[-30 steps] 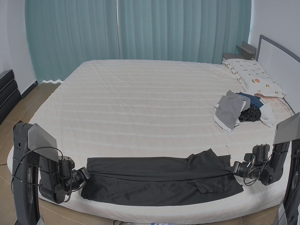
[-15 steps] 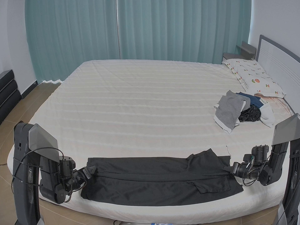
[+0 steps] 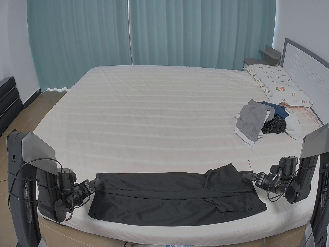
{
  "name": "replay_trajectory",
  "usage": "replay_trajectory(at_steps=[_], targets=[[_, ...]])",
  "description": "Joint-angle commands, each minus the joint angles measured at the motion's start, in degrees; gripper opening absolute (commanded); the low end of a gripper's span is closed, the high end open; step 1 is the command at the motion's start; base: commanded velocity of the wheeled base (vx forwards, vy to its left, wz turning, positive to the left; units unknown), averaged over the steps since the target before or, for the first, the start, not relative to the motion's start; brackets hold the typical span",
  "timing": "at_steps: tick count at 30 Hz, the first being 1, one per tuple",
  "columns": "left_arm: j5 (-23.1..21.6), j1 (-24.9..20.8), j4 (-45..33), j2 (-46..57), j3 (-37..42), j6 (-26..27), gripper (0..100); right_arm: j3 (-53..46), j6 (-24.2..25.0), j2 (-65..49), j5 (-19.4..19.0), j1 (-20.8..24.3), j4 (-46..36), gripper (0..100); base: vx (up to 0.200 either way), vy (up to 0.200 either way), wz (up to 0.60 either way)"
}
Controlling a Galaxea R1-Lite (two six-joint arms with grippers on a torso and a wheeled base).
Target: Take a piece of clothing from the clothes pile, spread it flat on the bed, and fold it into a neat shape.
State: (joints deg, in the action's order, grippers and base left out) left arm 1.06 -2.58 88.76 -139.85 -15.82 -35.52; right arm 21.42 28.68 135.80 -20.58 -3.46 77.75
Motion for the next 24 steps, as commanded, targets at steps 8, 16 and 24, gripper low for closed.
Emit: replay_trajectory(at_steps=[8,16,24], targets=[[-0.45,1.71,0.54,7.84,-3.51,-3.76,100,1.87,4.10,-0.72,0.01,-0.67,1.26,100,0.000,0.000,0.00],[-0.45,-0.84,-11.68,6.34,-14.59,-3.94,100,2.58,6.12,-0.10,-0.43,-1.20,1.17,100,0.000,0.000,0.00],[-1.94,-1.11,-14.05,-0.25,-19.07,-5.96,100,3.72,6.21,0.60,-0.60,-1.11,1.00,100,0.000,0.000,0.00]])
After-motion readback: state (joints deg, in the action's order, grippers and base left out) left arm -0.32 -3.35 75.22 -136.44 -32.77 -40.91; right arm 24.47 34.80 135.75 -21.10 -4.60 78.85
